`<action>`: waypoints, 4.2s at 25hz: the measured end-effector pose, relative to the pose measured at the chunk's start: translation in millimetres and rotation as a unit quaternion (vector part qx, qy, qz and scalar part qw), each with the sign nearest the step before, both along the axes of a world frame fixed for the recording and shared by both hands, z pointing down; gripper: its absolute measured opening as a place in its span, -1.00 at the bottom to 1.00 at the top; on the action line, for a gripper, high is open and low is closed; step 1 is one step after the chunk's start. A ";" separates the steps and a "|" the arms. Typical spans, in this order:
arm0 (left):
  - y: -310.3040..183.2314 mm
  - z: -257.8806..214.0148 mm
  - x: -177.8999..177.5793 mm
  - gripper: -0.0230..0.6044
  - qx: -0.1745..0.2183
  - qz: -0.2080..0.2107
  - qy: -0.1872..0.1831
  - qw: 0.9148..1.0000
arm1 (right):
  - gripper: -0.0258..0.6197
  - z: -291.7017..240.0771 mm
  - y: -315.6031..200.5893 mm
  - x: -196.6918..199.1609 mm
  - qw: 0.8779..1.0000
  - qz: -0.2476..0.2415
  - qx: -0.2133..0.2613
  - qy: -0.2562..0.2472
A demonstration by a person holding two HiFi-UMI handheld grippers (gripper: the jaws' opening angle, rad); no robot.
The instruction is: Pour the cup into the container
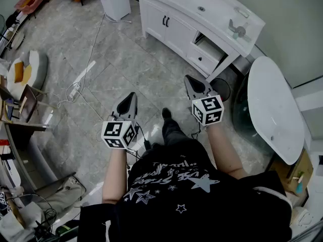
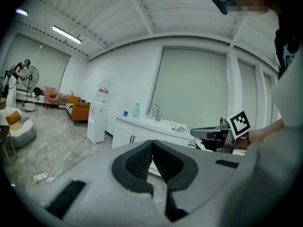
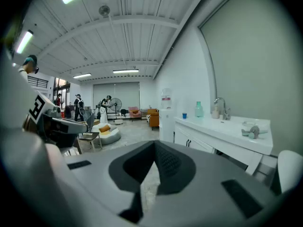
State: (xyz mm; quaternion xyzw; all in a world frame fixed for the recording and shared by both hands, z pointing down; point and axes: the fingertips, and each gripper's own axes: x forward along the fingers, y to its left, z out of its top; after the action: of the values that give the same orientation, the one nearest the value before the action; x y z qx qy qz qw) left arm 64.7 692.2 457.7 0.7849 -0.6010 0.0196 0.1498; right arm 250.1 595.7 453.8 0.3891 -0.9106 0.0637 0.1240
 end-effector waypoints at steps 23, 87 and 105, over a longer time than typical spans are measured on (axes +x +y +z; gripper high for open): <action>-160.0 9.7 -21.3 -0.90 -0.025 -0.008 -0.013 1.000 | -0.58 5.6 -156.7 -16.3 1.000 -0.012 -0.005 -0.023; -703.4 -10.1 -292.2 -0.90 0.010 0.065 -0.008 0.998 | 0.38 -5.9 -673.9 -250.5 0.995 0.095 -0.029 0.010; -818.6 -1.8 -298.2 -0.90 -0.006 0.028 -0.036 0.999 | 0.38 37.3 -819.1 -261.3 0.998 0.043 -0.042 0.027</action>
State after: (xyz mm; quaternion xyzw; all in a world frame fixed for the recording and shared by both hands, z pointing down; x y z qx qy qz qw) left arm -233.5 -126.4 455.9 0.7995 -0.5833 0.0557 0.1318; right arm -11.2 -223.4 491.0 0.4238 -0.8859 0.0961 0.1622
